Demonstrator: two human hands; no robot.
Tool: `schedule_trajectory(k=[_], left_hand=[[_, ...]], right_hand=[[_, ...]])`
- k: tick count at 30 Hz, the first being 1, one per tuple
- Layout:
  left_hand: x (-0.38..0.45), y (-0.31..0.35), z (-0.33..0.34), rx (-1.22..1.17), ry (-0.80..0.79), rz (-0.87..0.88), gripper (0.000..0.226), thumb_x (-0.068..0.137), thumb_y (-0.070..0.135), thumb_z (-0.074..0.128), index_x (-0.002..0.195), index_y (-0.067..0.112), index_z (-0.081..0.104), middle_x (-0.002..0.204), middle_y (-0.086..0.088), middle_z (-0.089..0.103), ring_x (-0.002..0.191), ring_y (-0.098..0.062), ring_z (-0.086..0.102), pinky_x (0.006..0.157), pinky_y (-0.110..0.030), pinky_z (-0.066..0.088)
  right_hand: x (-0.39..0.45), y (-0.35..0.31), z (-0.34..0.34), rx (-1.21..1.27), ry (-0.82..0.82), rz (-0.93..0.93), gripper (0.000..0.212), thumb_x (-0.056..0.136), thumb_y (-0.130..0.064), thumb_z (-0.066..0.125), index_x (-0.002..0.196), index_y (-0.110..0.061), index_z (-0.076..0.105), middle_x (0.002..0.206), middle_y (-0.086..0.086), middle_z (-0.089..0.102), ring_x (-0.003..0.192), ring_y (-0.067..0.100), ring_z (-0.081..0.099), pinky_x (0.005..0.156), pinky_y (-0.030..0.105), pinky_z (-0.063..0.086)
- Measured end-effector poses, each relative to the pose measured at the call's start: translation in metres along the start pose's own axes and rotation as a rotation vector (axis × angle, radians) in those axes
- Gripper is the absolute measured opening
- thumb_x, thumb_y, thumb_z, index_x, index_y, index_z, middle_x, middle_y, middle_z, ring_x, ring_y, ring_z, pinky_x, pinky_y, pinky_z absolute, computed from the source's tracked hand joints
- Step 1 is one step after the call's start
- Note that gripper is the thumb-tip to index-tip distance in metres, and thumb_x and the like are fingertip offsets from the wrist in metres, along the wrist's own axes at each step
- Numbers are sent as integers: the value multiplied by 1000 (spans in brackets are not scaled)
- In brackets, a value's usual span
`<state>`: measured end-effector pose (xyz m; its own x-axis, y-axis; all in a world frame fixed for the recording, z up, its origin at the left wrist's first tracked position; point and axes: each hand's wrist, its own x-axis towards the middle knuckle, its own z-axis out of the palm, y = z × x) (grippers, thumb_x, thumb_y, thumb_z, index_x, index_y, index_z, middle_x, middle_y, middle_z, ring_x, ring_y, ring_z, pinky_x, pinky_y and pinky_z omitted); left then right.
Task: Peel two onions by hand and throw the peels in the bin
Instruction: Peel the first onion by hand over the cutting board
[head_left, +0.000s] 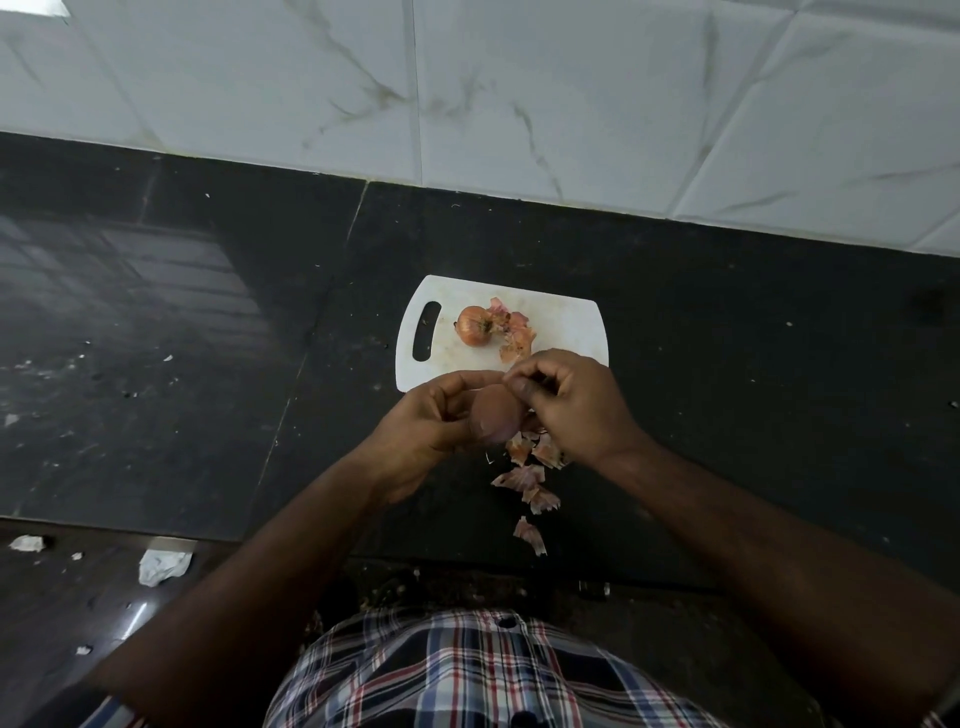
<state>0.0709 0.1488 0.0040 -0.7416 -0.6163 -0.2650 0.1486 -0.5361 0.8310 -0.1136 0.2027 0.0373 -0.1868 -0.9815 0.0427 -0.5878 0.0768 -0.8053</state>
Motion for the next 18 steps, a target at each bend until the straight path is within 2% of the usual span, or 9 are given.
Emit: schedule_trajectory(k=[2, 3, 6, 7, 12, 16, 18], left_hand=[[-1, 0, 0, -24, 10, -5, 52, 81, 2, 70, 132, 7, 58, 123, -18, 66, 108, -27, 67, 91, -39, 59], [-1, 1, 0, -36, 12, -5, 52, 82, 3, 71, 132, 7, 58, 124, -19, 65, 109, -28, 67, 93, -43, 58], [0, 3, -2, -52, 26, -10, 50, 84, 2, 69, 133, 6, 58, 124, -20, 64, 104, -27, 69, 95, -48, 57], [1, 4, -2, -51, 38, -15, 50, 84, 1, 68, 132, 6, 58, 123, -19, 64, 102, -26, 70, 93, -47, 58], [4, 4, 0, 2, 80, -12, 51, 80, 3, 71, 130, 8, 61, 125, -22, 62, 103, -31, 70, 90, -46, 59], [5, 5, -4, 58, 48, -31, 58, 76, 8, 78, 131, 8, 60, 134, -25, 57, 113, -37, 67, 92, -47, 57], [4, 7, -4, 58, 41, -27, 61, 74, 9, 79, 132, 8, 60, 134, -24, 57, 114, -38, 66, 91, -45, 58]], right_hand=[[1, 0, -1, 79, -25, 54, 15, 93, -10, 66, 98, -20, 75, 95, -9, 71, 91, 8, 67, 82, 37, 59], [0, 0, -2, 111, -59, 50, 17, 93, -12, 66, 104, -22, 74, 101, -9, 71, 95, 7, 67, 85, 35, 59], [-5, -5, -3, 40, -112, -53, 24, 89, -15, 72, 111, -25, 75, 110, -11, 68, 105, 1, 61, 93, 18, 49], [-6, -7, -2, -3, -86, -86, 24, 86, -13, 74, 109, -22, 76, 108, -10, 68, 104, 1, 61, 92, 17, 48], [-8, -10, 6, -153, 78, -200, 14, 86, -5, 68, 96, -11, 76, 96, 0, 68, 90, 12, 63, 78, 30, 54], [-8, -11, 10, -241, 28, -160, 13, 91, -4, 60, 97, -13, 67, 102, 0, 61, 93, 14, 58, 79, 35, 54], [-4, -10, 6, -203, 6, -126, 12, 93, -6, 60, 99, -15, 66, 102, -1, 61, 94, 13, 58, 81, 32, 53]])
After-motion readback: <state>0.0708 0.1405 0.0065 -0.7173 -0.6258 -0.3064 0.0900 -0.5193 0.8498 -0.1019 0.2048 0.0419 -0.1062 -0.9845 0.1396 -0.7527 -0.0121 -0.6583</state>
